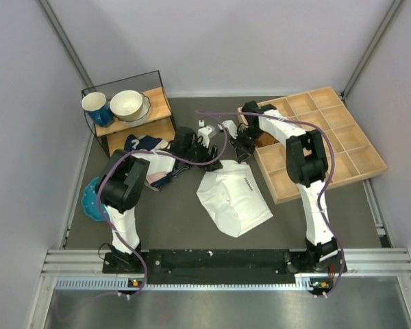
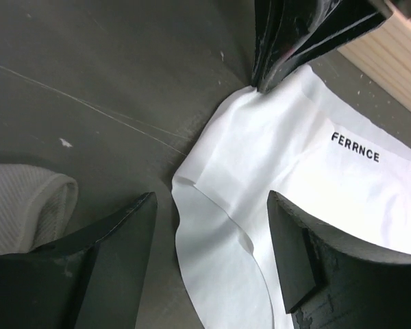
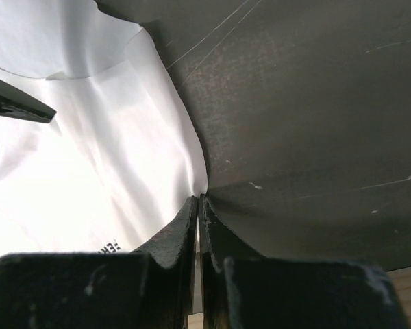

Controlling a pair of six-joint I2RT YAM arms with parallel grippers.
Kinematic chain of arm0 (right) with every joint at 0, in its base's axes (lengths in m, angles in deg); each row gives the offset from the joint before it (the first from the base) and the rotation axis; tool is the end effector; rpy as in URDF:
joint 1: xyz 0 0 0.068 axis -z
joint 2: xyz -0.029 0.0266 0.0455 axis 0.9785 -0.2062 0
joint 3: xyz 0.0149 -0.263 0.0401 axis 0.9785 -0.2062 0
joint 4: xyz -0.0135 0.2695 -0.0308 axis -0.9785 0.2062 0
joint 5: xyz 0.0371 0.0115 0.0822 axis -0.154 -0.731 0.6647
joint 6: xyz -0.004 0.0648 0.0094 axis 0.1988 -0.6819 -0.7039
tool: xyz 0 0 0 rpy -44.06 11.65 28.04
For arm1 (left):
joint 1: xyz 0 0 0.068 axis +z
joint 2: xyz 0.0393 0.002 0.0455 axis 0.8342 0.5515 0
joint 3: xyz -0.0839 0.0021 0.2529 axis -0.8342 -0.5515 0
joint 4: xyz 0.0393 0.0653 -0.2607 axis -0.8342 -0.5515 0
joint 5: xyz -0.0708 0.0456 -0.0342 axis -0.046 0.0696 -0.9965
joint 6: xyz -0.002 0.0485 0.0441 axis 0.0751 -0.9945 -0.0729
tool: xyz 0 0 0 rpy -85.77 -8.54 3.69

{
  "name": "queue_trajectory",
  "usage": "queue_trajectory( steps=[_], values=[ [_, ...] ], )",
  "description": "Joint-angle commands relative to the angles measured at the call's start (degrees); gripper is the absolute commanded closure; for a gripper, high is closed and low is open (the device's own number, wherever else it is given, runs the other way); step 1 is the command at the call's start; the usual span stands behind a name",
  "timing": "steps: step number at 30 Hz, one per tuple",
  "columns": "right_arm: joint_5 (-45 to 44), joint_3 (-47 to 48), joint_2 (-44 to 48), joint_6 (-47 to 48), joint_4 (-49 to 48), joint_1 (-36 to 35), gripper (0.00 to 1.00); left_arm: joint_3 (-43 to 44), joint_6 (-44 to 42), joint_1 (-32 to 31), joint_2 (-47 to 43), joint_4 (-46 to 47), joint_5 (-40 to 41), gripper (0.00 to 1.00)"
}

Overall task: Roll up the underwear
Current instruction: Fold the underwear at the center of the board.

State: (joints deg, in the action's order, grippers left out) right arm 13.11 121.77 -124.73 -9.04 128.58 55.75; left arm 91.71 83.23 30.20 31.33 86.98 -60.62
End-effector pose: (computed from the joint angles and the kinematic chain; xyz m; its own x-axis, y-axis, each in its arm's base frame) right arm 0.4248 0.2047 0.1388 -0.4003 -0.7945 -0.4567 -0.9093 0.2828 0.3052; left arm 0.3596 -0.2081 0.1255 -0.5972 0.2272 -0.7692 0.7094 0.5972 -0.3743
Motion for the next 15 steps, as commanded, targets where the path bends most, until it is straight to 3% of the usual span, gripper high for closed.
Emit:
queue_trajectory(
  steps=[1, 15],
  values=[
    [0.7, 1.7, -1.7, 0.0, -0.9, -0.2, 1.0, 0.0, 0.8, 0.9, -4.3, 4.4, -1.8, 0.29],
    [0.8, 1.9, -1.9, 0.0, -0.6, -0.2, 1.0, 4.2, -1.8, 0.9, 3.0, 0.5, -3.3, 0.35]
  ],
)
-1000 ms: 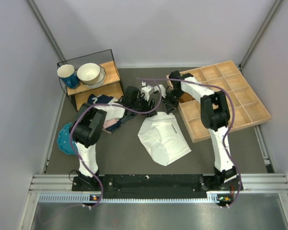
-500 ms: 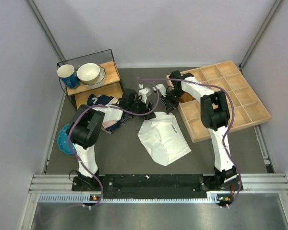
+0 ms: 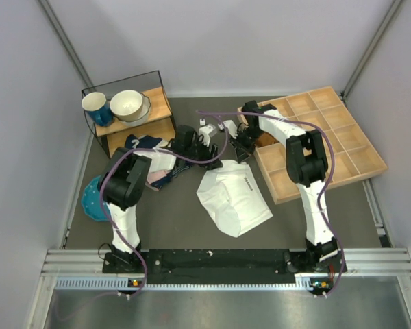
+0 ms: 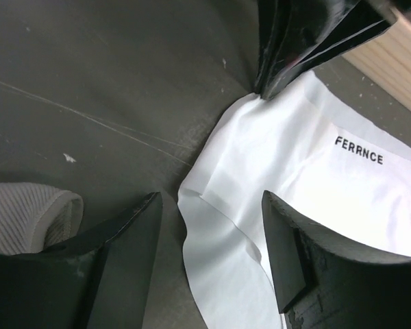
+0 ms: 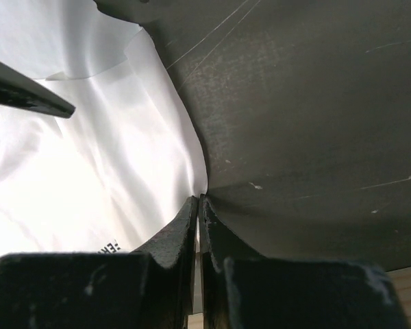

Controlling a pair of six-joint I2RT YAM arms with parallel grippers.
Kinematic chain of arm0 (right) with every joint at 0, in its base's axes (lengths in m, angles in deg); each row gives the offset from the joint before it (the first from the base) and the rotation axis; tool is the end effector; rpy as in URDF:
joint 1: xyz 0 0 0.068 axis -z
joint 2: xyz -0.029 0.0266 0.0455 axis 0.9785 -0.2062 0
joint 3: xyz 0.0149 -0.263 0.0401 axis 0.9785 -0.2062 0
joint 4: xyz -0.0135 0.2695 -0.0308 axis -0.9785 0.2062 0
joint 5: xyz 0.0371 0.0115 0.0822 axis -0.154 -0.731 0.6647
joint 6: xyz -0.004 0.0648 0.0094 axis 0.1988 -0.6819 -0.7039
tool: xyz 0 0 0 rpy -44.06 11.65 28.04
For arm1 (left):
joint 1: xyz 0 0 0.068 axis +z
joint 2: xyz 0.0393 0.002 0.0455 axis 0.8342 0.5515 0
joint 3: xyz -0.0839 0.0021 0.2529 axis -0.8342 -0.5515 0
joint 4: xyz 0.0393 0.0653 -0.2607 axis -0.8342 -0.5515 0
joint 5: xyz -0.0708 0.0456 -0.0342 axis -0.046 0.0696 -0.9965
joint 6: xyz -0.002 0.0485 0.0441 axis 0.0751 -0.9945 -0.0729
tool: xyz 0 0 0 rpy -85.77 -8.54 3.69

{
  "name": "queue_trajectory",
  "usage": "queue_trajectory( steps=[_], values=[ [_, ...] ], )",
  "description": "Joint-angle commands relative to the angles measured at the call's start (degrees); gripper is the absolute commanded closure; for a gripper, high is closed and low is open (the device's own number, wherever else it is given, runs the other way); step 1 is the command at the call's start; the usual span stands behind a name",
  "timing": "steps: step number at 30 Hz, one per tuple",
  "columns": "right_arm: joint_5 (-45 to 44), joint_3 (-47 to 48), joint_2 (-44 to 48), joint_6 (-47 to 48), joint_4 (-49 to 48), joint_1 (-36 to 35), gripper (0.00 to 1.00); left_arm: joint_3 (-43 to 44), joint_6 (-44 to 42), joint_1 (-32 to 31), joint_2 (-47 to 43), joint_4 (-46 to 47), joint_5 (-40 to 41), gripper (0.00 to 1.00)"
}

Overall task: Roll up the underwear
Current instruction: Fold the underwear at the center of the board.

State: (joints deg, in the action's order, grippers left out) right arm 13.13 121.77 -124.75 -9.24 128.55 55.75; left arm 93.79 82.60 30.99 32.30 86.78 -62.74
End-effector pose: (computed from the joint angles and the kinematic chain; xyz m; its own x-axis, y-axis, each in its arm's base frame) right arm 0.4249 0.2047 0.1387 -0.4034 -0.7933 -0.4559 -0.9080 0.2854 0.3069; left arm 0.3684 -0.2078 0.1301 -0.5822 0.2220 -0.7821 0.7268 0.5733 -0.3783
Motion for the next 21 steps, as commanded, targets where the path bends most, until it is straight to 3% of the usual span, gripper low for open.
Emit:
queue_trajectory(
  steps=[1, 9, 19, 21],
  values=[
    [0.8, 1.9, -1.9, 0.1, -0.6, -0.2, 1.0, 2.4, -1.2, 0.1, 2.4, 0.6, -0.8, 0.35],
    [1.0, 2.0, -2.0, 0.2, -0.4, -0.2, 1.0, 3.6, -0.1, 0.1, 4.2, 0.3, 1.0, 0.38],
    [3.2, 2.4, -1.6, 0.0, 0.4, 0.8, 1.0, 4.1, 0.1, -0.1, 5.3, -1.5, -1.4, 0.66],
    [3.8, 2.3, -1.3, 0.2, 0.4, 0.7, 1.0, 4.4, 0.3, -0.1, 5.6, -1.8, -1.7, 0.78]
  ],
)
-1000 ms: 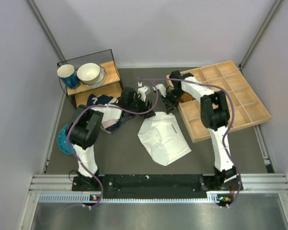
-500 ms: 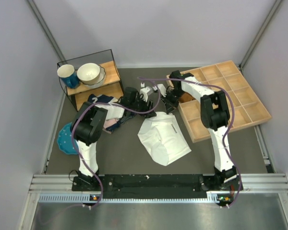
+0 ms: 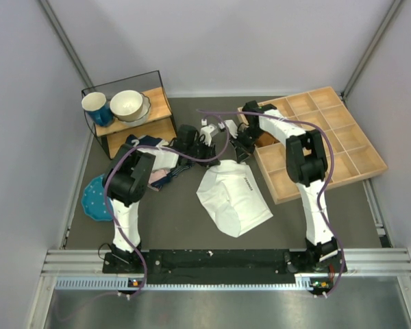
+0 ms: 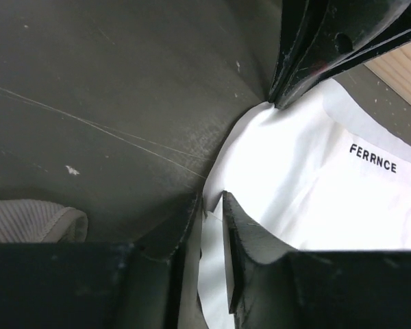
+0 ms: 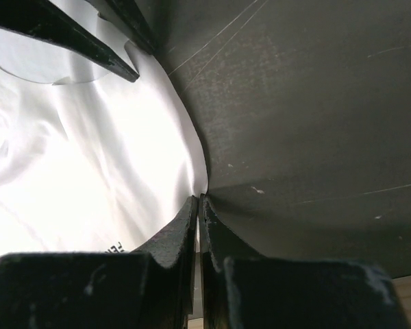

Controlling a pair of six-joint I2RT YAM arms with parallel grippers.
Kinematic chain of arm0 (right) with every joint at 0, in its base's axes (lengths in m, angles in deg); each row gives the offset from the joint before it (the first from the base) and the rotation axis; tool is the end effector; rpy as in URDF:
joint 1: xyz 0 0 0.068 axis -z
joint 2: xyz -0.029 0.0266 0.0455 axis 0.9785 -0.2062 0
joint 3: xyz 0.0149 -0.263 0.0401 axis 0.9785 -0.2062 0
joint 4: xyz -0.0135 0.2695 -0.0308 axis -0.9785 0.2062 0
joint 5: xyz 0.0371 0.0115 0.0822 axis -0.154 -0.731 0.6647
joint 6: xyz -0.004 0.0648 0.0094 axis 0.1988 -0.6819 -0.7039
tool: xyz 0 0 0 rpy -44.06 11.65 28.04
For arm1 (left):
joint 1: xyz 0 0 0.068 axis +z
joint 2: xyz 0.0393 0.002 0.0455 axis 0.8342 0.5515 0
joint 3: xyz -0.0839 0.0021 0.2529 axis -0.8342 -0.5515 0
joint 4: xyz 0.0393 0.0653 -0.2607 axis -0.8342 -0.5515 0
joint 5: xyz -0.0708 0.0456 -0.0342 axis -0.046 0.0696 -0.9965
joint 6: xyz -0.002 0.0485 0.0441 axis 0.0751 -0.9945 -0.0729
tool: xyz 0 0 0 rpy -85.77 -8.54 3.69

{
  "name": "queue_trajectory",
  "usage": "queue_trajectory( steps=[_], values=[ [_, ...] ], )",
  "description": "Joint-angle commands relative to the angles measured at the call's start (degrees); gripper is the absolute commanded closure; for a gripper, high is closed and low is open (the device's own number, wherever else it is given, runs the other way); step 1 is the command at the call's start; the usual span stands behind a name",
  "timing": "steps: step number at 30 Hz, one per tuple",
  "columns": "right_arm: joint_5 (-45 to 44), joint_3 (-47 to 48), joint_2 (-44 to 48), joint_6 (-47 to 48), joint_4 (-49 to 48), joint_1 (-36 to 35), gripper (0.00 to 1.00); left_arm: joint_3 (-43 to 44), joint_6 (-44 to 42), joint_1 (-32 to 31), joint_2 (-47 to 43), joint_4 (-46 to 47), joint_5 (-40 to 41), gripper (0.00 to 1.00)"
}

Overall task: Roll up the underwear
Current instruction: Fold the underwear at the center of the board.

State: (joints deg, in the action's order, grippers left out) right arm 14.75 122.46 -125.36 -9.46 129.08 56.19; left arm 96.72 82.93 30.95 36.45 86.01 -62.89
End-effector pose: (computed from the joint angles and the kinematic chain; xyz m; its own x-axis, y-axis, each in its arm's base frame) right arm 0.4270 0.2030 0.1378 -0.4186 -0.7798 -0.4655 -0.8994 0.2851 0.3313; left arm 0.3783 -0.2130 0.1150 -0.6104 0.2308 -0.7577 0.7125 0.5779 -0.3980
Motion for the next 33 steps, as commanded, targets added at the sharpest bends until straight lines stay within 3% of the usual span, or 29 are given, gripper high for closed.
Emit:
queue_trajectory(
  steps=[1, 7, 25, 33],
  values=[
    [2.2, 1.6, -0.6, 0.5, -0.1, 0.3, 1.0, 1.7, 0.1, -0.1, 1.5, -1.1, -1.8, 0.82],
    [4.8, 1.4, 1.4, 1.0, -0.1, 0.6, 1.0, 2.0, 1.1, 0.0, 0.0, -1.0, -1.9, 1.0],
    [6.2, 0.6, 8.5, 1.3, -0.3, 0.7, 1.0, -2.2, 1.4, 0.1, -9.8, 0.1, -4.8, 1.0],
    [6.0, -3.8, 13.8, 2.0, -0.2, 0.7, 1.0, -4.7, 1.3, 0.0, -11.6, -1.9, -6.5, 1.0]
  ],
)
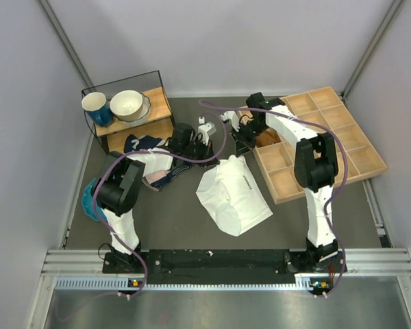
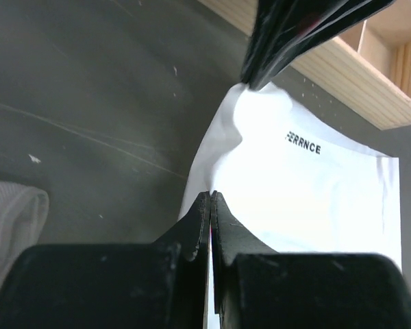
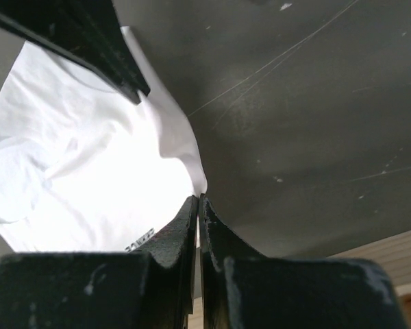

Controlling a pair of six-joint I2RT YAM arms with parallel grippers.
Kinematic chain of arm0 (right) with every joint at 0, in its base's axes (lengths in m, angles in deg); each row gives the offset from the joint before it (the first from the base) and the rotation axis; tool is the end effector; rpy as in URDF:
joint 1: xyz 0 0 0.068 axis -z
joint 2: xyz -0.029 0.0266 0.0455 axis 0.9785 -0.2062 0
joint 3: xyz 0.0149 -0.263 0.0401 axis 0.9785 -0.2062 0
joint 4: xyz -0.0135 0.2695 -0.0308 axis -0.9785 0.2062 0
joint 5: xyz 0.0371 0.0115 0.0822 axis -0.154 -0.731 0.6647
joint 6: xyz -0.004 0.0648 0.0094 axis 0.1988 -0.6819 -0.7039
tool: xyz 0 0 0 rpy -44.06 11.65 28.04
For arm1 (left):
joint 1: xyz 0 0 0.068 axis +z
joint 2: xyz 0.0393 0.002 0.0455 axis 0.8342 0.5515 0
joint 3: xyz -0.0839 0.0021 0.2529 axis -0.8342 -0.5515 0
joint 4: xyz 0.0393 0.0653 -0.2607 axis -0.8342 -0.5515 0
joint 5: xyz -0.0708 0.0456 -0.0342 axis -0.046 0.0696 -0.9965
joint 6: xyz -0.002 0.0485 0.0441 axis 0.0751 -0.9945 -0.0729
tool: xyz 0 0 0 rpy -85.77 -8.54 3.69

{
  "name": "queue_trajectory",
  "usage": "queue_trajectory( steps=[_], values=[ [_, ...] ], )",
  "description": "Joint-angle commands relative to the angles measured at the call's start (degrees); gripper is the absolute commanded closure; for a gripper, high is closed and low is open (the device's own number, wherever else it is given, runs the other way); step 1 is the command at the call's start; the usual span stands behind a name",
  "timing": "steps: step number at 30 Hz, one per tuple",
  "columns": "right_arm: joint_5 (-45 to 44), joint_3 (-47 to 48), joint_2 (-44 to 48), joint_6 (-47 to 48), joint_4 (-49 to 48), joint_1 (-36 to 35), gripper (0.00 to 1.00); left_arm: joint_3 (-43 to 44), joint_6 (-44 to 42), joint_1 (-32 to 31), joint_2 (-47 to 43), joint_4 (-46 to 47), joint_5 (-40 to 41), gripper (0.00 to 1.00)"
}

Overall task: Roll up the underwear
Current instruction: Fold the underwear at the center of the board.

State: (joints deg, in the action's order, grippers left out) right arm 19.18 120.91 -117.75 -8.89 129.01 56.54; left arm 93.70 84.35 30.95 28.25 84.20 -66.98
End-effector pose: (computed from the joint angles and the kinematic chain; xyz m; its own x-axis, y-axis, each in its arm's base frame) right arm 0.4168 0.1993 0.1920 -0.3674 -0.7271 -0.5799 -0.9272 0.2371 0.2900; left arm 0.3603 -0.2077 0.1549 -0.5894 0.2022 -0.7821 0.7432 0.5152 -0.4269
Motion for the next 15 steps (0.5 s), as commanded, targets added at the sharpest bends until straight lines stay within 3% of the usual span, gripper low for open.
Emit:
queue_trajectory(
  steps=[1, 15],
  values=[
    [1.6, -2.8, 6.8, 1.6, -0.2, 0.4, 1.0, -2.0, 0.0, 0.0, -4.0, 0.0, -2.6, 1.0],
    [3.5, -21.2, 22.2, 6.8, -0.2, 0.2, 1.0, -10.4, 3.6, -5.2, -13.8, 0.9, -3.3, 1.0]
  ],
)
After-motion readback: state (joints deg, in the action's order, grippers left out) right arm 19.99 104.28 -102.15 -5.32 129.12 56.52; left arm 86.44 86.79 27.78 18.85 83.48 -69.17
